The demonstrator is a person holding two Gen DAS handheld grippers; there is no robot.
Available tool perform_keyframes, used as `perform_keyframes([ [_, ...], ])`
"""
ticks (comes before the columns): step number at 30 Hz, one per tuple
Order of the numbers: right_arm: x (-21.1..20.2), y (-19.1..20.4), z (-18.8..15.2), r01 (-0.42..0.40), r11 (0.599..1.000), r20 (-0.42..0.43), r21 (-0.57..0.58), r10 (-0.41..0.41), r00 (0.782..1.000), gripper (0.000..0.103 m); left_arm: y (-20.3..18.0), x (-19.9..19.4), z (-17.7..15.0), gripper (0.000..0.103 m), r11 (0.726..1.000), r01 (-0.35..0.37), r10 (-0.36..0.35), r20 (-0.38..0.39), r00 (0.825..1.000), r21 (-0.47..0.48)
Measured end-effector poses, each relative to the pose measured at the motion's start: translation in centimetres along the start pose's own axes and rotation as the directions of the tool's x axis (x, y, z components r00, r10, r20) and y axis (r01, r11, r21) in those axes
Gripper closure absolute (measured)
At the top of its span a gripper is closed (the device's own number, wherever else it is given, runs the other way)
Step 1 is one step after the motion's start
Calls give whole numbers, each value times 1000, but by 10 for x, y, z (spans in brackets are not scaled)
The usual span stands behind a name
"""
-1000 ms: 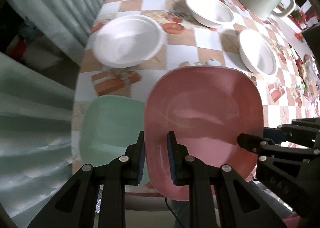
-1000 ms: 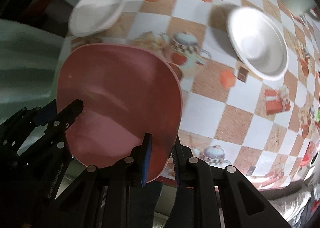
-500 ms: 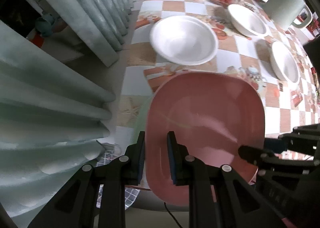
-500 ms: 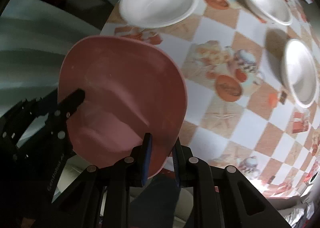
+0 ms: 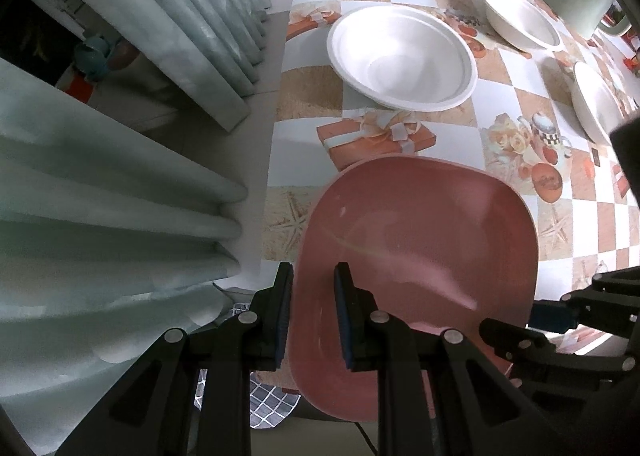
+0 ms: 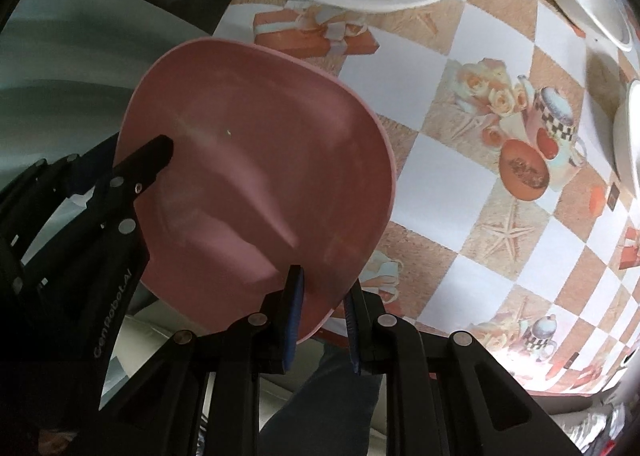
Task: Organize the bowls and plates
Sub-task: 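Lift the pink plate with both grippers and carry it over the green plate, then lower the pink plate onto the green plate and open both grippers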
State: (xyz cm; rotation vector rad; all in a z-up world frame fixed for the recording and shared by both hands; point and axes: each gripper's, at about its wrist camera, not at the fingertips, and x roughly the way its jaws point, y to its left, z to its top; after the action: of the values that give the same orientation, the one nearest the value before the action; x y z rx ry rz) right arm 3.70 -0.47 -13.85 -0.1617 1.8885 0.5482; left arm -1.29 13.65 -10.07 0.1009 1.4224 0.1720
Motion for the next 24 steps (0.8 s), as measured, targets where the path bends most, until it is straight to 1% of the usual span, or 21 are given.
perform_keyframes([
  [5, 12, -13, 3, 6, 1000, -25, 12, -6, 1000, 81, -9, 10, -1, 82, 1000, -4, 4, -1, 1000, 29],
  [12, 21, -12, 5, 8, 1000, -25, -10, -9, 1000, 81, -11, 15, -1, 77, 1000, -10, 10, 1, 1000, 27],
  [13, 27, -11, 3, 9, 1000, -21, -13, -10, 1000, 81, -10, 15, 0, 70, 1000, -11, 11, 4, 1000, 24],
  [14, 26, -11, 2, 7, 1000, -16, -21, -8, 1000, 81, -10, 15, 0, 66, 1000, -3, 3, 6, 1000, 23],
  [15, 26, -11, 2, 9, 1000, -12, -26, -9, 1000, 81, -9, 14, 0, 58, 1000, 12, -12, 12, 1000, 15],
  [16, 26, -10, 2, 11, 999, -7, -32, -12, 1000, 81, -9, 12, -1, 47, 1000, 18, -19, 19, 1000, 10],
  [17, 22, -10, 4, 16, 999, -2, -40, -16, 1000, 81, -10, 11, -1, 40, 1000, 16, -16, 27, 1000, 9],
  [18, 18, -9, 4, 30, 998, 5, -51, -30, 1000, 81, -10, 9, -2, 32, 1000, -3, 3, 40, 999, 5],
  [19, 13, -6, 3, 44, 997, 11, -60, -43, 999, 81, -10, 8, -2, 26, 1000, -10, 10, 49, 999, 0],
  [20, 9, -7, 1, 48, 996, 16, -69, -47, 999, 80, -9, 7, -2, 24, 1000, -10, 10, 54, 998, -9],
  [21, 6, -9, 0, 51, 996, 19, -74, -50, 999, 69, -7, 5, -2, 22, 1000, -1, 3, 59, 998, -26],
  [22, 4, -11, 0, 65, 995, 20, -74, -64, 998, 56, -4, 4, -2, 21, 999, 12, -9, 61, 998, -43],
  [23, 3, -16, -3, 86, 993, 23, -75, -84, 996, 23, -2, 2, -2, 18, 998, 27, -23, 63, 998, -60],
  [24, 0, -21, -4, 76, 994, 30, -75, -74, 997, 2, 1, 0, -2, 13, 996, 45, -40, 66, 997, -81],
])
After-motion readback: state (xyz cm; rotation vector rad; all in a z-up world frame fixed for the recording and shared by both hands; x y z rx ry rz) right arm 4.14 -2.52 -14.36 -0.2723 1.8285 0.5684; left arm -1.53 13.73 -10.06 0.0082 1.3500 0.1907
